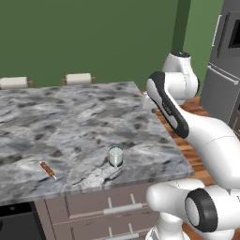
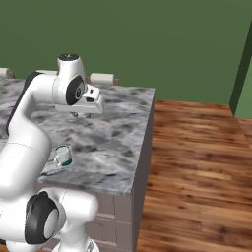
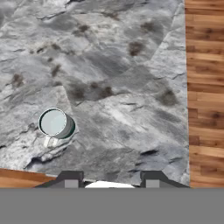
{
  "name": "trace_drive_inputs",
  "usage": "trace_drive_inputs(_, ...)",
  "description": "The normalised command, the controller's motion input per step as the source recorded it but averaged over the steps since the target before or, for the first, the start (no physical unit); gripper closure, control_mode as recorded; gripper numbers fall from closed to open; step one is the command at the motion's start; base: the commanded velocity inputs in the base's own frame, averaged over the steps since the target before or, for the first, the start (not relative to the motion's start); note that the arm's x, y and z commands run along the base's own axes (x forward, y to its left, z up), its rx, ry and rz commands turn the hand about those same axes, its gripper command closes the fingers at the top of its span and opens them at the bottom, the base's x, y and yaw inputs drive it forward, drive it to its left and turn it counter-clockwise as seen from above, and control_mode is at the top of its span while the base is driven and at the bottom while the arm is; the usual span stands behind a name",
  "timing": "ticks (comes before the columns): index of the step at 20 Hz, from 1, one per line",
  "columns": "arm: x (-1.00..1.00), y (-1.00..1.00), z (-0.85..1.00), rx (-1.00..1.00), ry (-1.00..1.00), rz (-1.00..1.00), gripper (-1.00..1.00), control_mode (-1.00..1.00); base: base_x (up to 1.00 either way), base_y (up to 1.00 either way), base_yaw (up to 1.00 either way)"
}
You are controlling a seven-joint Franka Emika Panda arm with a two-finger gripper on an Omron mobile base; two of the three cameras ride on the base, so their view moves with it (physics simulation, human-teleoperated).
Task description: Pick the mug from the counter and place it inside the microwave. Then close the microwave.
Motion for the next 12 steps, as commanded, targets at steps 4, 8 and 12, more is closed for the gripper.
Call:
trace_drive_inputs(4,-0.22,0.05,0.0,0.0,0.0,0.04,-1.0,-1.0,0.0,0.0,0.0)
trace_drive_inputs(8,0.02,0.26,0.0,0.0,0.0,0.01,-1.0,-1.0,0.0,0.0,0.0)
trace_drive_inputs(12,0.0,0.6,0.0,0.0,0.0,0.0,-1.0,-1.0,0.0,0.0,0.0)
